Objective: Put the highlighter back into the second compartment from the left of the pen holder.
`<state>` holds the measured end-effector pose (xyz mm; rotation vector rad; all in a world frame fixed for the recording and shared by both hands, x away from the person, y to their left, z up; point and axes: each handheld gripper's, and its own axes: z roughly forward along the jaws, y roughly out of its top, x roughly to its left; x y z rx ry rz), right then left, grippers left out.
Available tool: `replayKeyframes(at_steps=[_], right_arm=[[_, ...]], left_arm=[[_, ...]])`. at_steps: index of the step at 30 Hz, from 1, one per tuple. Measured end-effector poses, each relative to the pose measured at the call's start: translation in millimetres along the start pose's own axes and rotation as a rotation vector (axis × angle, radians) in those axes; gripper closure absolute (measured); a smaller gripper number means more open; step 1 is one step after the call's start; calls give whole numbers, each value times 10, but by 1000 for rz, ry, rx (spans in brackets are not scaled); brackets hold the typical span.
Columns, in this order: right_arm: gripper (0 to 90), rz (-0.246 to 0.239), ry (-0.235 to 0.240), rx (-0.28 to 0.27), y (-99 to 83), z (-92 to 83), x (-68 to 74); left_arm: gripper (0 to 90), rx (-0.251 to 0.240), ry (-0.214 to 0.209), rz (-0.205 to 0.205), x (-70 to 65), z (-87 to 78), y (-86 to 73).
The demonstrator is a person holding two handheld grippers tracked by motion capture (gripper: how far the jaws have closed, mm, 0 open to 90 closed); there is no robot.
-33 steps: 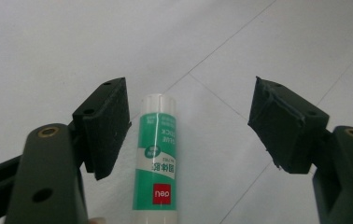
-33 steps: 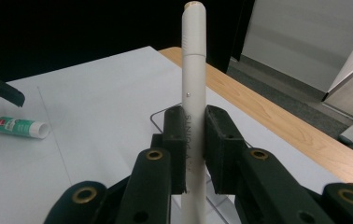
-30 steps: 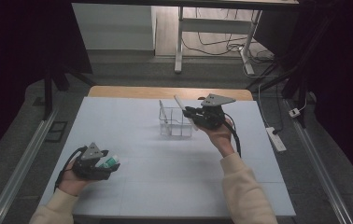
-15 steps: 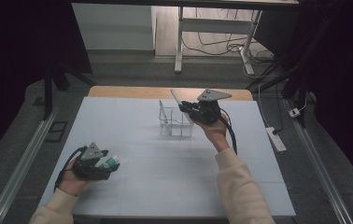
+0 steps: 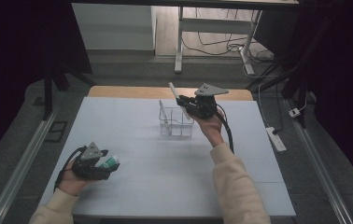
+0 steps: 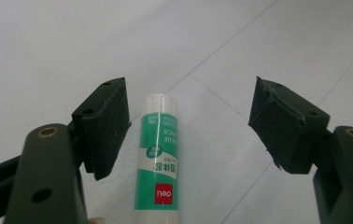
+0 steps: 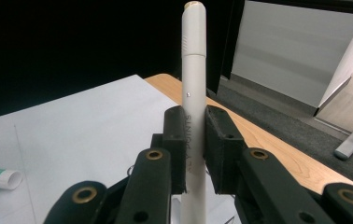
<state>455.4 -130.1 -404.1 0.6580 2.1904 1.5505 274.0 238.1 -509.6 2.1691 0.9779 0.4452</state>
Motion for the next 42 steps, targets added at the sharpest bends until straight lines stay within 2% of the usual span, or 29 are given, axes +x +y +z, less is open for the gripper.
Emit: replayKeyframes(at_steps=[16,29,42], right_arm=[[779,13,-56,-19,-35,226,-84],[779,33,-55,-35,-177,415,-66],[777,29,-45,-56,-238,472,-22]], left_arm=[[283,2,-4,4,0,4,-1],[282,-1,-7,-1,5,3,-4],[281,3,-9,4,8,8,-6]])
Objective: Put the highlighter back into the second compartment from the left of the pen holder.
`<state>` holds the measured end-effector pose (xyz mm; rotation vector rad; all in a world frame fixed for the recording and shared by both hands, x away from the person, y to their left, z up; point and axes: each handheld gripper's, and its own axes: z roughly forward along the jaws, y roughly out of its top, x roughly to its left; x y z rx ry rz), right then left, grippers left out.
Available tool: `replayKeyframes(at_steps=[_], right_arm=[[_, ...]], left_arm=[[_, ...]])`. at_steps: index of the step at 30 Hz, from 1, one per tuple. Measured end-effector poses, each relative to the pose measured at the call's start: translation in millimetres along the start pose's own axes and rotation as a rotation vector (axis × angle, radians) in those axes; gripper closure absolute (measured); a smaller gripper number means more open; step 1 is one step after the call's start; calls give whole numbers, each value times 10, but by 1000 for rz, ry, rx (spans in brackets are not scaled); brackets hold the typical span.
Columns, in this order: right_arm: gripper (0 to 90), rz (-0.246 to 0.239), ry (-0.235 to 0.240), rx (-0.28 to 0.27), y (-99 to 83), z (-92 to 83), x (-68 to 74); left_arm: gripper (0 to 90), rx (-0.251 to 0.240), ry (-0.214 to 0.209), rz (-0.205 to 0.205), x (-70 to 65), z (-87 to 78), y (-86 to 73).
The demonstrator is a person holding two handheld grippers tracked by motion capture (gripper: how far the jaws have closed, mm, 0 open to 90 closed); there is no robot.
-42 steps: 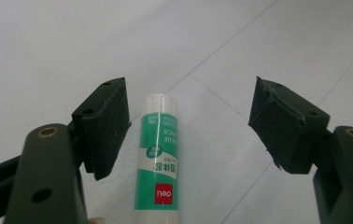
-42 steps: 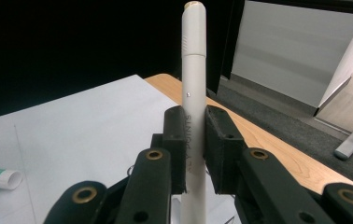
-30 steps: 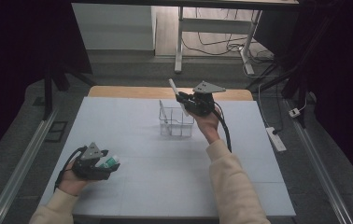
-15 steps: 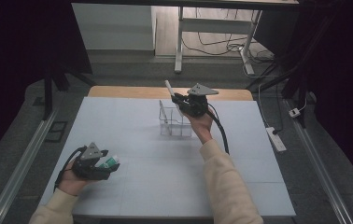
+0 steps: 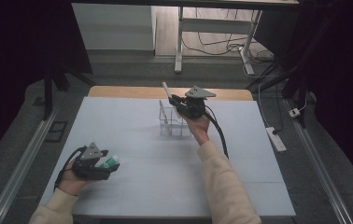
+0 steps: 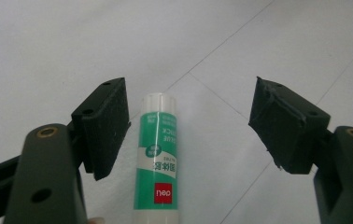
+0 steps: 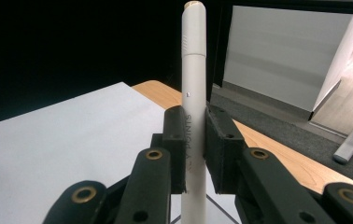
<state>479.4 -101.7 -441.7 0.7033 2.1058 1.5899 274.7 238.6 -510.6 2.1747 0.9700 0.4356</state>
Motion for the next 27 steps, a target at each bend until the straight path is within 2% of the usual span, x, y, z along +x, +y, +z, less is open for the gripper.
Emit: replayKeyframes(at_steps=[6,7,9,10,14,27], right_arm=[[770,9,8,2,-61,9,-15],[752,0,-4,5,-67,7,-12],[582,-15,-34,9,-71,4,-7],[545,-16,-44,13,-70,-1,-6],[502,-22,-51,26,-63,-29,-18],[486,-32,-47,72,-64,-172,-76]], left_arm=[[281,1,1,0,0,0,0],[281,1,1,0,-1,0,-1],[281,1,2,0,-2,1,0],[281,2,1,1,-2,1,0],[281,1,2,1,-3,0,0],[281,0,5,1,-7,0,2]])
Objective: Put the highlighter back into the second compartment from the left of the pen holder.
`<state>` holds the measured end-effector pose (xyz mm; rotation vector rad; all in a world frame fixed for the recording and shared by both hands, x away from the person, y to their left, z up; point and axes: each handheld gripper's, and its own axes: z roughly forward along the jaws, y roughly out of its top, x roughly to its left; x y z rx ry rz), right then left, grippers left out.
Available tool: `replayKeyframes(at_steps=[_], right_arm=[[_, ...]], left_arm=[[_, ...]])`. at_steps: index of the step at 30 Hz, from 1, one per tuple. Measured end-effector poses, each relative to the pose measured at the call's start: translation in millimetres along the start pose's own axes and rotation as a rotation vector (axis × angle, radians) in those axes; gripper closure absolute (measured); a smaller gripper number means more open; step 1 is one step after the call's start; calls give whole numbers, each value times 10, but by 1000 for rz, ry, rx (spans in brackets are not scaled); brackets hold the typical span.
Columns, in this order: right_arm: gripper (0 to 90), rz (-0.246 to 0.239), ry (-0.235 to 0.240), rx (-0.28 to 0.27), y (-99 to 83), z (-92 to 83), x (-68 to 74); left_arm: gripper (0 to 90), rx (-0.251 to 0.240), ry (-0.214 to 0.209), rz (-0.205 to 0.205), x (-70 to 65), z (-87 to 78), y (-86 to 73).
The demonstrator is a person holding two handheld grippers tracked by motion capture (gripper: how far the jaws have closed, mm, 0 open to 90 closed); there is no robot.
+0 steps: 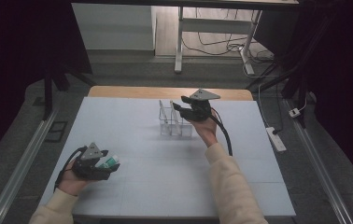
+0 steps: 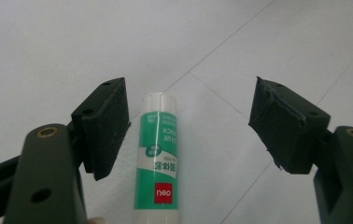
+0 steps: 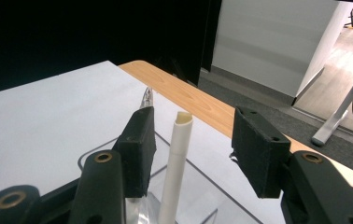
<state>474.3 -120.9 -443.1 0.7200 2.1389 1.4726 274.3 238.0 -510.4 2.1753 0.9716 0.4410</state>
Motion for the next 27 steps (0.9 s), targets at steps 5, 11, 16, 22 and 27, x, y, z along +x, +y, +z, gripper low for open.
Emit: replayKeyframes(at_steps=[5,11,16,22,27], right_arm=[[486,-9,8,20,-16,-85,-1],[489,-24,6,33,-67,-193,5],[490,-21,14,46,-124,-275,-1],[490,-28,22,70,-207,-407,4],[489,-25,29,89,-289,-542,25]], left_arm=[[281,2,1,1,-1,3,1],[281,1,3,0,0,0,1],[281,1,4,-1,2,1,1],[281,1,4,-2,3,1,1],[281,2,6,-1,0,2,2]])
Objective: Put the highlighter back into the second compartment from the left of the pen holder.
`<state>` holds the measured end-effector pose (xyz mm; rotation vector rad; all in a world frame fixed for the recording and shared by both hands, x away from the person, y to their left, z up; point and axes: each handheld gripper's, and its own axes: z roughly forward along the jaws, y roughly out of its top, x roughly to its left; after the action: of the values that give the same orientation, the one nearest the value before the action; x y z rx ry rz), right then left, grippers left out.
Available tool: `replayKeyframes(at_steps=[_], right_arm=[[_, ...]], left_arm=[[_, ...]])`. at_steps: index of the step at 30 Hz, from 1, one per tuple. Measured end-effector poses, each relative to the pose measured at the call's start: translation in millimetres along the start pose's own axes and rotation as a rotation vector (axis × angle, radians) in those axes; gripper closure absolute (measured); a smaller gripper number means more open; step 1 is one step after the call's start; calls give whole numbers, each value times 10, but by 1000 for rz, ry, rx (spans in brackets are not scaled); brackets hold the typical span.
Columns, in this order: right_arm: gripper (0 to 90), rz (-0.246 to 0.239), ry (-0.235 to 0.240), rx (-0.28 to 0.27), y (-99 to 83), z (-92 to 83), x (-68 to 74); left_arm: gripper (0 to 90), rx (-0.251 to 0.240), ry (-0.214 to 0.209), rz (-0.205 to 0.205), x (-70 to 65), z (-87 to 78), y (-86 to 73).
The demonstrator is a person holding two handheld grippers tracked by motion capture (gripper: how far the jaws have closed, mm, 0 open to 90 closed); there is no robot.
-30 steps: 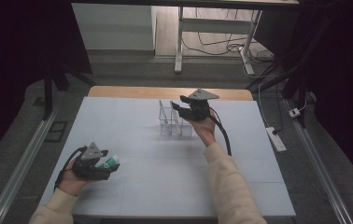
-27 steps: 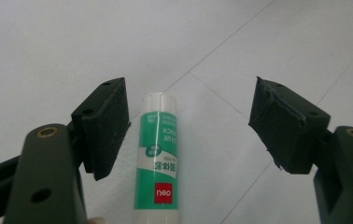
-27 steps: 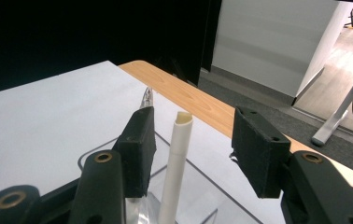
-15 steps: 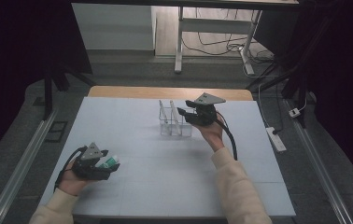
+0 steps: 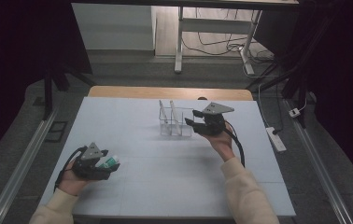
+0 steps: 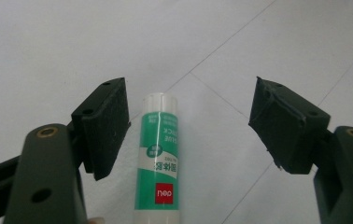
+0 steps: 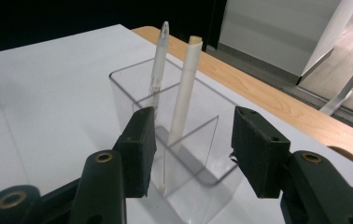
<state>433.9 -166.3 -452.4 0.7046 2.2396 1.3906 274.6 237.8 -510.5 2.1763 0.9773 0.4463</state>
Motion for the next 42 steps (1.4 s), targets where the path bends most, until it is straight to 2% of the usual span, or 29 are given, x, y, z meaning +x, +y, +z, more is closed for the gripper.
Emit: replayKeyframes(at_steps=[20,29,35,42], right_arm=[[474,-28,26,77,-362,-552,116],[472,-2,6,98,-600,-818,80],[470,33,-6,93,-711,-964,71],[463,36,-18,107,-835,-1090,72]], left_arm=[[282,-6,4,-2,3,-14,0],[282,-5,4,-1,-1,-7,2],[282,-9,2,-3,8,-17,-1],[282,-15,3,-3,15,-27,-2]])
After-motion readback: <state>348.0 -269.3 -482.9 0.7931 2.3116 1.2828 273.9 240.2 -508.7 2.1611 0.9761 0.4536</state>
